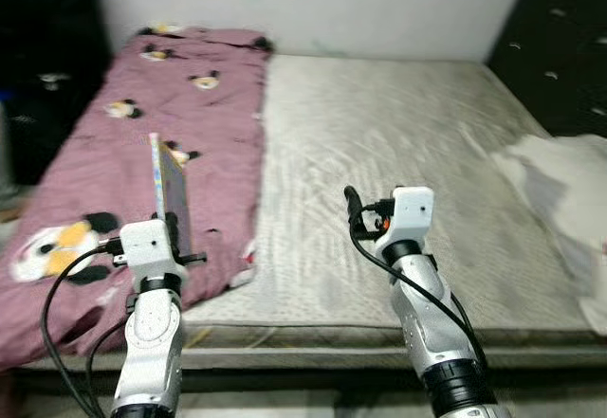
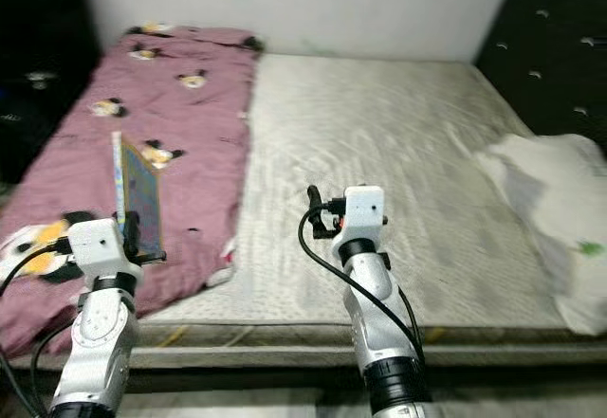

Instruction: Clean up the room

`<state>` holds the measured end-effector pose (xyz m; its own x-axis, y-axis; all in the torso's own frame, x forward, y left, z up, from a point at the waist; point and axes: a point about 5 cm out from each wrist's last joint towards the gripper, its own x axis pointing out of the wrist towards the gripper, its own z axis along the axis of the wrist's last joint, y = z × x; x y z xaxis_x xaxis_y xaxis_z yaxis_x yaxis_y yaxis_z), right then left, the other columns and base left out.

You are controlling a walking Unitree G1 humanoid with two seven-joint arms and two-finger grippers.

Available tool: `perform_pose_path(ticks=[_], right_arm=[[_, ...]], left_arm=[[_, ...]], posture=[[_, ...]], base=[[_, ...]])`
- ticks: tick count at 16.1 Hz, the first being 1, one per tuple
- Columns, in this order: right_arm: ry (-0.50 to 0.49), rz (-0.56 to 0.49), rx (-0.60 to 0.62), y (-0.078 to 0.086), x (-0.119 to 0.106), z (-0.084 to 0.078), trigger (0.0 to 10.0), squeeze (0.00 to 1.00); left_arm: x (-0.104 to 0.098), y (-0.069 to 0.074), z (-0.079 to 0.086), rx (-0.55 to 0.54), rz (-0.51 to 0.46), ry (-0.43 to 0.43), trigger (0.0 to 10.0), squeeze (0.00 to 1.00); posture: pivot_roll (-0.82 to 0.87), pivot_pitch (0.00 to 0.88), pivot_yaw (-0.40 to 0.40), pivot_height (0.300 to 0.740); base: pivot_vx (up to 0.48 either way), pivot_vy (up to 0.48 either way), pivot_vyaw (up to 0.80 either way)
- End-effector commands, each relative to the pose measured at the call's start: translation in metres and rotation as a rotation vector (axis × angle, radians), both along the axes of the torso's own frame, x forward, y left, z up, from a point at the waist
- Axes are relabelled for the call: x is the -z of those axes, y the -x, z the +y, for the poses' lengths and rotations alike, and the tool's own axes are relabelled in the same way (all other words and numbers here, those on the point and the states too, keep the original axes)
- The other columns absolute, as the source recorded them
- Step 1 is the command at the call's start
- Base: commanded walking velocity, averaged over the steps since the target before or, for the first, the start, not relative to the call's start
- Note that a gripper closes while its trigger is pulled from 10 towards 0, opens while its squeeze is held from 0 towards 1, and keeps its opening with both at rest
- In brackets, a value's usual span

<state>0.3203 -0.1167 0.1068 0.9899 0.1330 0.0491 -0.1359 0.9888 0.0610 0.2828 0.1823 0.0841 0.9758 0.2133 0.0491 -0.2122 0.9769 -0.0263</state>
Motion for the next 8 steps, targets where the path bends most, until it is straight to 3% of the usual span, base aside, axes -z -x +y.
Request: perform_pose_path(ticks=[1, 8], right_arm=[[0.010, 0.009, -0.004, -0.0002, 0.0012, -0.0006, 10.0, 0.00], [0.025, 0.002, -0.006, -0.0021, -0.0013, -0.0005, 10.0, 0.00]], left_arm=[[-0.0080, -0.0053, -0.0035, 0.011, -0.032, -0.005, 10.0, 0.00], [-0.0112, -0.0086, -0.0107, 0.068, -0.030, 0.010, 10.0, 0.00]], posture=[[0.04, 0.000, -0.066, 0.740], [0.03, 0.000, -0.062, 0.740]], base=[[0.000, 0.000, 0.00], [0.000, 0.000, 0.00]])
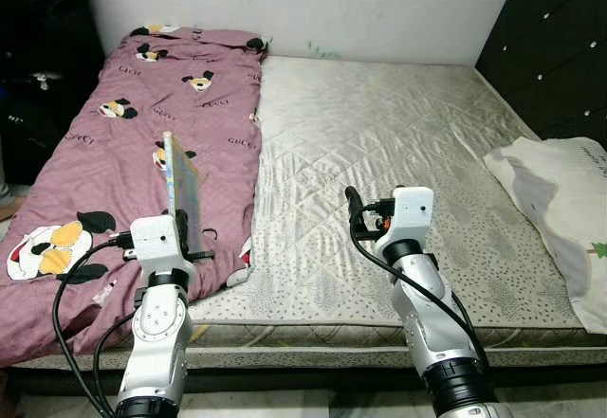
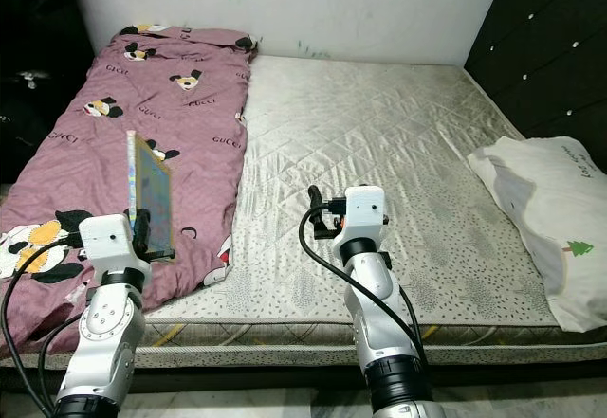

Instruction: Clean up the room

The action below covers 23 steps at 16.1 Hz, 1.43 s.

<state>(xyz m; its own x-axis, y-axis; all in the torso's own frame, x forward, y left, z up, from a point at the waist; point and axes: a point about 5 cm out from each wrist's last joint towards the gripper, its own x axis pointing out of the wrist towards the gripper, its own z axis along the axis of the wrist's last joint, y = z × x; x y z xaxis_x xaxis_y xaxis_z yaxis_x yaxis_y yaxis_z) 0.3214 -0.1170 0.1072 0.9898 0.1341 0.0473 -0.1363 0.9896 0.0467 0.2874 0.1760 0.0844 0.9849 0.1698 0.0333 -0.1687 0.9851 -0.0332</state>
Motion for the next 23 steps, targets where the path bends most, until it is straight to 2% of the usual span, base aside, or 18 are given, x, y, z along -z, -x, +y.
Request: perform_pose_path(ticks=[1, 6, 12, 23], right_arm=[[0.019, -0.001, -0.010, -0.0005, -0.0010, 0.0001, 10.0, 0.00], [0.028, 0.002, -0.009, 0.0006, 0.0007, -0.0010, 10.0, 0.00], [0.037, 0.004, -0.014, 0.0003, 0.0011, 0.0004, 10.0, 0.00], [0.060, 0.001, -0.021, 0.0000, 0.0013, 0.0016, 10.0, 0.00]], left_arm=[[-0.0108, -0.0042, -0.0057, 0.028, -0.044, 0.002, 10.0, 0.00], [-0.0101, -0.0051, -0.0093, 0.040, -0.039, 0.007, 10.0, 0.00], [-0.0099, -0.0056, -0.0112, 0.042, -0.036, 0.010, 10.0, 0.00], [-0.0091, -0.0062, -0.0132, 0.047, -0.032, 0.015, 10.0, 0.00]], posture=[[0.03, 0.000, -0.061, 0.740], [0.03, 0.000, -0.059, 0.740], [0.02, 0.000, -0.061, 0.740], [0.02, 0.000, -0.061, 0.740]], base=[[0.000, 0.000, 0.00], [0.000, 0.000, 0.00], [0.000, -0.223, 0.00], [0.000, -0.399, 0.00]])
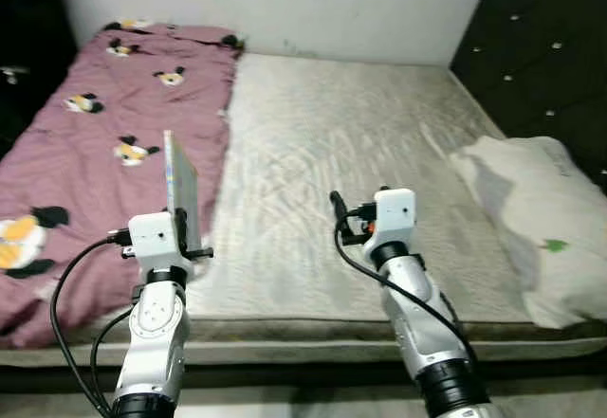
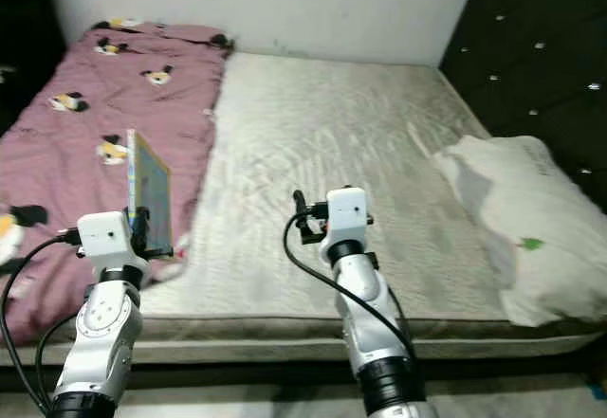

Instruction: Clean up the room

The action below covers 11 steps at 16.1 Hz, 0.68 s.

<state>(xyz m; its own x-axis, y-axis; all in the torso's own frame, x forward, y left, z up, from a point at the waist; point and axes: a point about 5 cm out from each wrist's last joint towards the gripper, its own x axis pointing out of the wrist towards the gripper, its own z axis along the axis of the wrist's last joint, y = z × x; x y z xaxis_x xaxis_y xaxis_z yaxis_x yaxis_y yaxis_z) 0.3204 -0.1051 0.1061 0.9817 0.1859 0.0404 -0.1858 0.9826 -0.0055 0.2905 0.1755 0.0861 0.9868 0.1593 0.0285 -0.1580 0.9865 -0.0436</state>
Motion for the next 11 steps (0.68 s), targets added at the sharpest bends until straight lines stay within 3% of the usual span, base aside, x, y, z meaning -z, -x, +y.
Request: perform_pose_path(ticks=[1, 5, 7, 9, 11], right_arm=[[0.011, 0.002, 0.028, -0.001, 0.000, -0.011, 10.0, 0.00], [0.009, -0.007, 0.035, 0.001, -0.001, -0.016, 10.0, 0.00], [-0.008, -0.030, 0.097, 0.003, -0.006, -0.032, 10.0, 0.00], [-0.023, -0.013, 0.117, 0.009, -0.006, -0.045, 10.0, 0.00], [0.008, 0.027, 0.133, 0.021, 0.004, -0.058, 10.0, 0.00]], left_arm=[[-0.007, -0.003, -0.013, 0.036, -0.035, 0.006, 10.0, 0.00], [-0.008, 0.002, -0.012, 0.037, -0.066, 0.003, 10.0, 0.00], [-0.013, 0.008, -0.005, 0.025, -0.101, -0.012, 10.0, 0.00], [-0.024, 0.017, -0.003, 0.073, -0.163, 0.026, 10.0, 0.00], [-0.017, 0.032, 0.004, 0.040, -0.126, -0.022, 10.0, 0.00]], posture=[[0.02, 0.000, -0.064, 0.740], [0.02, 0.000, -0.064, 0.740], [0.01, 0.000, -0.064, 0.740], [0.01, 0.000, -0.064, 0.740], [0.01, 0.000, -0.063, 0.740]], base=[[0.000, -0.480, 0.00], [0.000, -0.094, 0.00], [0.000, 0.000, 0.00], [0.000, 0.000, 0.00], [0.000, 0.000, 0.00]])
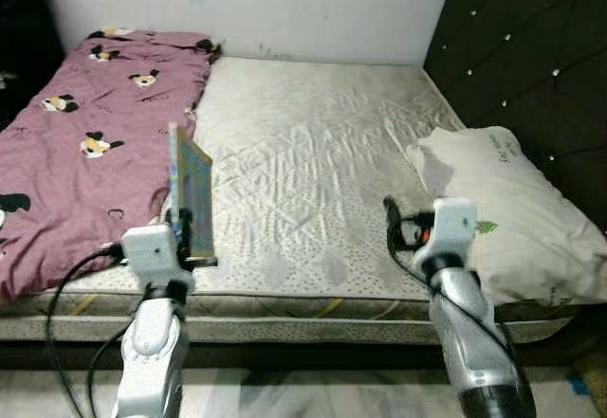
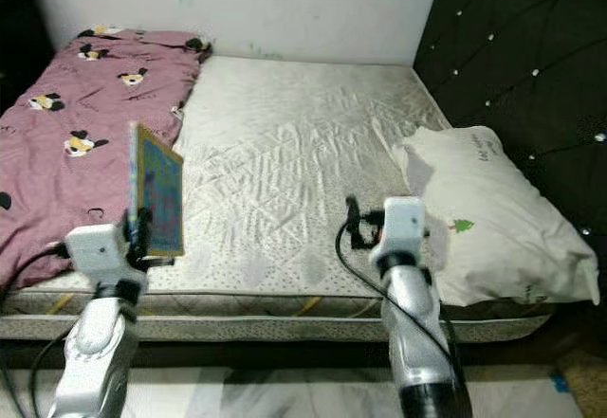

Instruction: Clean up the room

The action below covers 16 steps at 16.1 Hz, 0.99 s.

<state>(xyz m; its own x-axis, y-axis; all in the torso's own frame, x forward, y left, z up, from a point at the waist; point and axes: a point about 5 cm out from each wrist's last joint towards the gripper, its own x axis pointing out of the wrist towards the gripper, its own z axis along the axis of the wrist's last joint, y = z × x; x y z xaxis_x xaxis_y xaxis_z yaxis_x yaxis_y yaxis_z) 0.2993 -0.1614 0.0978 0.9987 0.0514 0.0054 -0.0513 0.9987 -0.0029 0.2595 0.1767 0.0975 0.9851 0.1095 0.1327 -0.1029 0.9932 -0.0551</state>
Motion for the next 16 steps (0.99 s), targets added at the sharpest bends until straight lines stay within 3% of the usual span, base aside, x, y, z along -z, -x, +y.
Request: perform_pose_path(ticks=[1, 4, 8, 12, 16], right_arm=[[0.020, 0.000, 0.001, 0.003, -0.003, -0.004, 10.0, 0.00], [0.099, -0.006, 0.032, 0.012, -0.001, -0.011, 10.0, 0.00], [0.051, 0.025, -0.011, 0.032, 0.008, -0.015, 10.0, 0.00], [0.045, 0.022, -0.051, 0.028, 0.005, -0.004, 10.0, 0.00], [0.030, 0.028, -0.041, 0.028, 0.005, -0.005, 10.0, 0.00]], left_arm=[[-0.004, 0.004, 0.002, -0.010, -0.011, -0.024, 10.0, 0.00], [-0.001, 0.016, 0.005, -0.035, 0.023, -0.052, 10.0, 0.00], [-0.003, 0.031, 0.009, -0.069, 0.022, -0.087, 10.0, 0.00], [-0.006, 0.028, 0.004, -0.024, 0.020, -0.081, 10.0, 0.00], [-0.005, 0.027, 0.000, -0.018, 0.036, -0.075, 10.0, 0.00]], posture=[[0.01, 0.000, -0.063, 0.740], [0.02, 0.000, -0.063, 0.740], [0.02, 0.000, -0.065, 0.740], [0.02, 0.000, -0.064, 0.740], [0.02, 0.000, -0.066, 0.740]], base=[[0.000, 0.000, 0.00], [0.000, 0.000, 0.00], [0.000, 0.000, 0.00], [0.000, 0.000, 0.00], [0.000, 0.000, 0.00]])
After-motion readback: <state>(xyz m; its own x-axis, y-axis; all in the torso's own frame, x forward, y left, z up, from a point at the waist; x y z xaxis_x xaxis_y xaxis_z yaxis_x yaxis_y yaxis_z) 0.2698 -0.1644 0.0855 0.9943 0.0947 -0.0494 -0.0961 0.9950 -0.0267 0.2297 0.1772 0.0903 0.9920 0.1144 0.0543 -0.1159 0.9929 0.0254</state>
